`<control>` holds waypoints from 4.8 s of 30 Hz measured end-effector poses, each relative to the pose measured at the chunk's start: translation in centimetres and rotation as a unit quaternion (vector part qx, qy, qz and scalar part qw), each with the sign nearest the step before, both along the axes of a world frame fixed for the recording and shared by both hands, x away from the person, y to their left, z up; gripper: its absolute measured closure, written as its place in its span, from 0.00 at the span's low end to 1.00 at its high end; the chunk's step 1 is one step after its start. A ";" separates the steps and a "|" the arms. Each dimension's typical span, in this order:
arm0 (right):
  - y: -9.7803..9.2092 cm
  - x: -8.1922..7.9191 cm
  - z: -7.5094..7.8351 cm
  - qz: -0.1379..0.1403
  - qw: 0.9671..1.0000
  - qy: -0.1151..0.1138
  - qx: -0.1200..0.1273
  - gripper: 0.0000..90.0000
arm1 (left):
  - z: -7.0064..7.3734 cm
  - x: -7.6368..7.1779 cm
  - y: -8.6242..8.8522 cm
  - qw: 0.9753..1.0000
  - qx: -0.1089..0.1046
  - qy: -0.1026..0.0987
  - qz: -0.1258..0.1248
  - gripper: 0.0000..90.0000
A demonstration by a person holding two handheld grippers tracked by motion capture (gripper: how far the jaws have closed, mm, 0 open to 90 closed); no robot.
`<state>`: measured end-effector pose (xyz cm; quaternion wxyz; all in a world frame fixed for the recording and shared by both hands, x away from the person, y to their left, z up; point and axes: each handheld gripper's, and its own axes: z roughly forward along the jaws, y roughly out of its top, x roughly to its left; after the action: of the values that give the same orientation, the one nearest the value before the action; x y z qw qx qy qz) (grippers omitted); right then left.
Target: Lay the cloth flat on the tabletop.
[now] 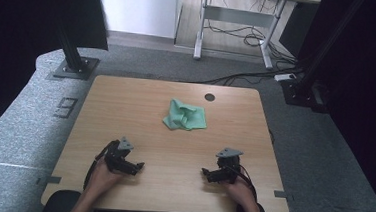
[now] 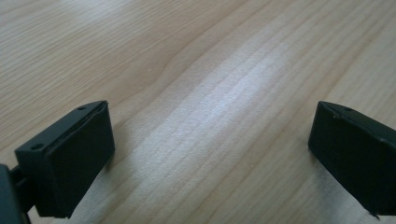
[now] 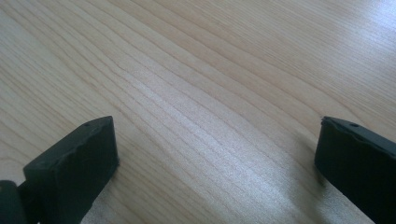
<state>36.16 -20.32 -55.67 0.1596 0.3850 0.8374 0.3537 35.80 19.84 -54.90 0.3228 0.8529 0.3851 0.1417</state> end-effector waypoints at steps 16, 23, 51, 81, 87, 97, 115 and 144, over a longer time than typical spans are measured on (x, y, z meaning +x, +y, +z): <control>0.0 0.0 0.0 0.000 1.000 0.000 0.000 0.00 | 0.0 0.1 0.0 1.000 0.000 0.000 0.008 0.00; 0.0 0.0 0.0 0.000 1.000 0.000 0.000 0.00 | 0.0 0.1 0.0 1.000 0.000 0.001 0.008 0.00; 0.9 2.3 2.0 0.018 1.000 0.005 0.006 0.05 | 0.0 0.1 0.0 1.000 0.000 0.001 0.008 0.00; 3.8 6.3 3.8 0.034 0.999 -0.008 0.038 0.21 | 0.0 0.1 0.0 1.000 0.000 0.001 0.008 0.00; 4.4 7.0 4.0 0.033 0.998 -0.008 0.046 0.23 | 0.0 0.1 0.0 1.000 0.000 0.001 0.008 0.00; 5.3 8.3 4.3 0.046 0.998 -0.009 0.047 0.41 | 0.0 0.1 0.0 1.000 -0.001 0.001 0.009 0.00; 7.2 10.7 4.0 0.052 0.998 0.000 0.037 0.64 | 0.0 0.1 0.0 1.000 -0.001 0.001 0.009 0.00; 9.9 14.8 2.0 0.038 0.999 0.012 0.015 0.87 | 0.0 0.1 0.0 1.000 0.000 0.001 0.008 0.00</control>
<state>50.92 -10.44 -53.71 0.1305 0.3590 0.8481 0.3671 35.91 19.80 -54.90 0.3213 0.8498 0.3925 0.1436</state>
